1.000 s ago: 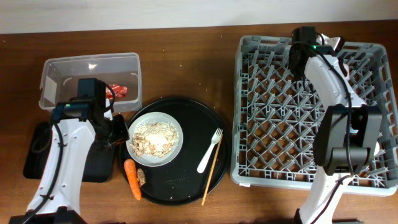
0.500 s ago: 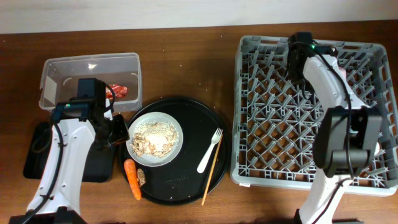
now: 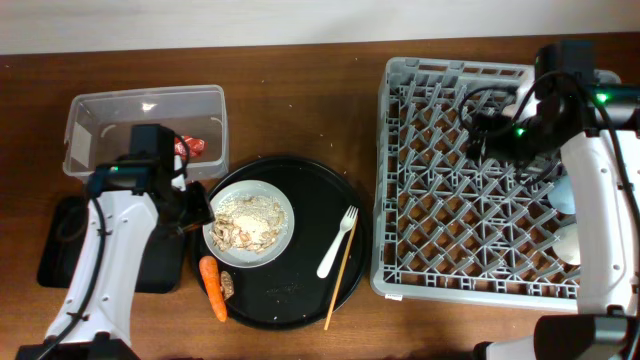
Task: Sort waste into correct bins and load items into the dishwasher rack
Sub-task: 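Reach the right gripper to the white fork and grasp it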
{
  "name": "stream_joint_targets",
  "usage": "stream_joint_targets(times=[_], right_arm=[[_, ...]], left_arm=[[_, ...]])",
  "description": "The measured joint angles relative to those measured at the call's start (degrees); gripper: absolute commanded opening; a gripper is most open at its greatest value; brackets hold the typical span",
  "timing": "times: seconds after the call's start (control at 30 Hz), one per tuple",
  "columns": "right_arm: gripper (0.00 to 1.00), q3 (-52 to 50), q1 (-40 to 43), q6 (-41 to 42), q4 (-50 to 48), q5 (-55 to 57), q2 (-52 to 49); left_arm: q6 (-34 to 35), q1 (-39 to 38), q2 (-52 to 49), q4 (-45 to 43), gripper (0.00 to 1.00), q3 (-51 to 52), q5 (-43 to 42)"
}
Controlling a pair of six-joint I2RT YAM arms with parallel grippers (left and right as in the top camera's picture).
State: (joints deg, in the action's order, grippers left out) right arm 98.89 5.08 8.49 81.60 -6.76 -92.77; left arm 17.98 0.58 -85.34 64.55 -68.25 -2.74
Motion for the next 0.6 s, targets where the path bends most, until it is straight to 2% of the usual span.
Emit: stream_joint_targets(times=[0.17, 0.27, 0.4, 0.6], right_arm=[[0.99, -0.7, -3.02, -1.31, 3.63, -4.76, -0.09], [0.99, -0.94, -8.96, -1.14, 4.28, -6.69, -0.09], [0.99, -1.14, -20.76, 1.88, 2.1, -7.8, -0.2], [1.0, -1.31, -37.18, 12.66, -2.56, -4.52, -3.69]], left_arm=[[-1.18, -7.26, 0.0, -1.29, 0.59, 0.0, -0.39], [-1.64, -10.32, 0.0, -1.2, 0.59, 0.0, -0.44], [-1.73, -9.7, 0.0, -0.37, 0.59, 0.0, -0.39], [-1.9, -4.48, 0.0, 2.43, 0.62, 0.0, 1.07]])
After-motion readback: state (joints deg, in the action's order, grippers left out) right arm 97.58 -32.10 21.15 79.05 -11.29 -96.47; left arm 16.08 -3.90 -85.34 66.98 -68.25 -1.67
